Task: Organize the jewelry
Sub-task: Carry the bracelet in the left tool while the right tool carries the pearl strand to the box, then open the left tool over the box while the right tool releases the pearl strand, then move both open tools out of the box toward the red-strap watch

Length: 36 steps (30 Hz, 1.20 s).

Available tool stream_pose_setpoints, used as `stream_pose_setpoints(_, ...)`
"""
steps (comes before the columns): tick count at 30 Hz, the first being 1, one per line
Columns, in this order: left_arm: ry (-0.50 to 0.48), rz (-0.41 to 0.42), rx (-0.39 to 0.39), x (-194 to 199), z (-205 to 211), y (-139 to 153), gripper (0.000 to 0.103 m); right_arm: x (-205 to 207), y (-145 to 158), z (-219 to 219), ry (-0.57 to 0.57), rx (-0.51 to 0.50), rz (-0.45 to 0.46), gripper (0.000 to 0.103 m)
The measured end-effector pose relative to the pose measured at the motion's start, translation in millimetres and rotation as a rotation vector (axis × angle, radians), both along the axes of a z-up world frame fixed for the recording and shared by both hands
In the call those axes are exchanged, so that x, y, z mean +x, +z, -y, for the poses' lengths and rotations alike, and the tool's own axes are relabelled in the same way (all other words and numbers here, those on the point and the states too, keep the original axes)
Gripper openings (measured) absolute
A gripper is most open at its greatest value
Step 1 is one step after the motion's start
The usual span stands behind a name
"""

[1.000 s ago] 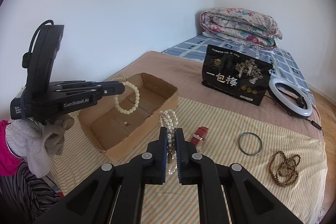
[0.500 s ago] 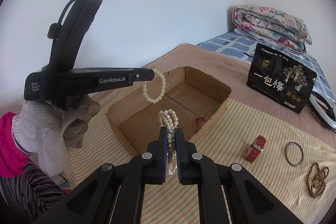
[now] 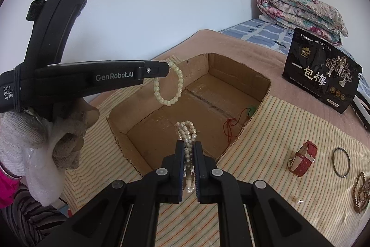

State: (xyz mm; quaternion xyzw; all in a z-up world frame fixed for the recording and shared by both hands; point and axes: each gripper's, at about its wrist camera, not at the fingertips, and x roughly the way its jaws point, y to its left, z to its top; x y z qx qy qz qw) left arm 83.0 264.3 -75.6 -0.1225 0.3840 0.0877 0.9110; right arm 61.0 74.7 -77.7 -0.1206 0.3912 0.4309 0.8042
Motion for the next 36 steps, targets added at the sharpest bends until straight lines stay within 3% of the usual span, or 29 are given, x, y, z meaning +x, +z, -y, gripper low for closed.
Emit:
stream_pose_setpoints(4, 0.013, -0.015, -0.004, 1.9, -1.2, -1.9, 0.005, -1.6, 2.3, 0.1, 0.002, 0.005, 0.009, 0.009)
stream_pose_setpoints(6, 0.017, -0.018, -0.009, 2.1, -2.1, -2.3, 0.006, -4.0, 5.4, 1.3, -0.004, 0.011, 0.030, 0.034)
stream_pose_setpoints(7, 0.018, -0.020, -0.006, 2.2, -2.2, -2.4, 0.006, -5.6, 6.9, 1.8, -0.003, 0.015, 0.039, 0.037)
stream_pose_setpoints(10, 0.022, -0.012, 0.007, 1.2, 0.0, -1.2, 0.034, -9.4, 10.7, 2.3, 0.000, 0.017, 0.059, 0.052)
stream_pose_setpoints(11, 0.024, -0.004, 0.012, 0.4, 1.1, -0.1, 0.043, -10.6, 11.6, 3.0, -0.004, 0.019, 0.068, 0.062)
stream_pose_setpoints(13, 0.023, 0.004, 0.020, -0.2, 3.7, 2.2, 0.043, -12.2, 13.2, 4.1, -0.009, 0.023, 0.079, 0.071)
stream_pose_setpoints(32, 0.003, 0.046, 0.027, 0.6, 25.6, 17.8, 0.043, -8.9, 21.5, 36.9, -0.082, 0.020, 0.123, 0.098)
stream_pose_setpoints(36, 0.001, 0.056, 0.023, 2.5, 37.9, 20.8, 0.064, -3.3, 24.4, 53.5, -0.124, 0.028, 0.114, 0.103)
